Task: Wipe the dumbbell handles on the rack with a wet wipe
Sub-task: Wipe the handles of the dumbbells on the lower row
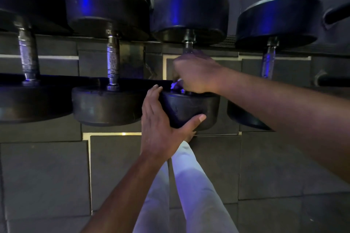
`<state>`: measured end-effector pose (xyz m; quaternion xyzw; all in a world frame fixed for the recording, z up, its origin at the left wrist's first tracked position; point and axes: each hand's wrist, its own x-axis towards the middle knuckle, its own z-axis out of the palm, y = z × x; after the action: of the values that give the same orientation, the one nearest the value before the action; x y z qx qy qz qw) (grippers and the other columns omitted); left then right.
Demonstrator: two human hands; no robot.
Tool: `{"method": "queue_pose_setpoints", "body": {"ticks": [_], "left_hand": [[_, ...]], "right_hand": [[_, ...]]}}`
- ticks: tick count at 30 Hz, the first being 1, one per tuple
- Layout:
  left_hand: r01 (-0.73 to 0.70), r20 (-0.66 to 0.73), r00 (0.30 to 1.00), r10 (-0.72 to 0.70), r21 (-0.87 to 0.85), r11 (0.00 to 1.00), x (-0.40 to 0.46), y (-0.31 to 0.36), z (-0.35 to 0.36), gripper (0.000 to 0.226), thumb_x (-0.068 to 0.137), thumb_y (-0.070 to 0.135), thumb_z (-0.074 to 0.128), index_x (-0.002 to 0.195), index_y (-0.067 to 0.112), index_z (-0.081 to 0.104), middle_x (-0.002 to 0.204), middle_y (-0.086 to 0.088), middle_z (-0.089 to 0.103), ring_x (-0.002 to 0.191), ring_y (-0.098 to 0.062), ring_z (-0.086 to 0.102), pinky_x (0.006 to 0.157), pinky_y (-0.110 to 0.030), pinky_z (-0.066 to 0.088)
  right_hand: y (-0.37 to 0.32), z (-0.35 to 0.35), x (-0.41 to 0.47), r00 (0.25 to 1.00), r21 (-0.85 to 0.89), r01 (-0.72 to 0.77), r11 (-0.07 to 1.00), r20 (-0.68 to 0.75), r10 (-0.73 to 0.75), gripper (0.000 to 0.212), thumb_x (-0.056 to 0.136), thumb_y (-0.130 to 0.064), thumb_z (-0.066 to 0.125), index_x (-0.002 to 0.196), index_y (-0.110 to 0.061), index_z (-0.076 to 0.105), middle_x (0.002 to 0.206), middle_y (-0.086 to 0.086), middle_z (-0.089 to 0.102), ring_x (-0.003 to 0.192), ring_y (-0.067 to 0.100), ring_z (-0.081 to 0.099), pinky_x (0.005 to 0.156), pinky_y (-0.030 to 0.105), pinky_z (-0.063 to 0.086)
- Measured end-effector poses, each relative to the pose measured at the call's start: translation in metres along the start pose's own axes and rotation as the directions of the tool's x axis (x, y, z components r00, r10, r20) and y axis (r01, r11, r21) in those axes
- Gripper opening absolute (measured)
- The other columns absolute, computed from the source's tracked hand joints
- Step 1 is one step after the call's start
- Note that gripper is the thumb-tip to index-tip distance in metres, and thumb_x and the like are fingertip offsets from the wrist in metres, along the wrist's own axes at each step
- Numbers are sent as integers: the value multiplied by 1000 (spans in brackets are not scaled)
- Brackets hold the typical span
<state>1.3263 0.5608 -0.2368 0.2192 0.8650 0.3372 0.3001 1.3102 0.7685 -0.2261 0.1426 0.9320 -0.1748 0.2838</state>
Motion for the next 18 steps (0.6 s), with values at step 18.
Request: {"method": "queue_pose_setpoints", "body": {"ticks": [18], "left_hand": [[-61,-53,996,65,82,995,4,-5,6,125,66,85,84,156,13,38,160,-2,42,148,-26,43,121,-52,41]], "right_hand": [[48,45,3,885,466,-464,753,287,367,27,89,-11,77,116,-8,74,111,11,75,101,26,71,77,29,52]]}}
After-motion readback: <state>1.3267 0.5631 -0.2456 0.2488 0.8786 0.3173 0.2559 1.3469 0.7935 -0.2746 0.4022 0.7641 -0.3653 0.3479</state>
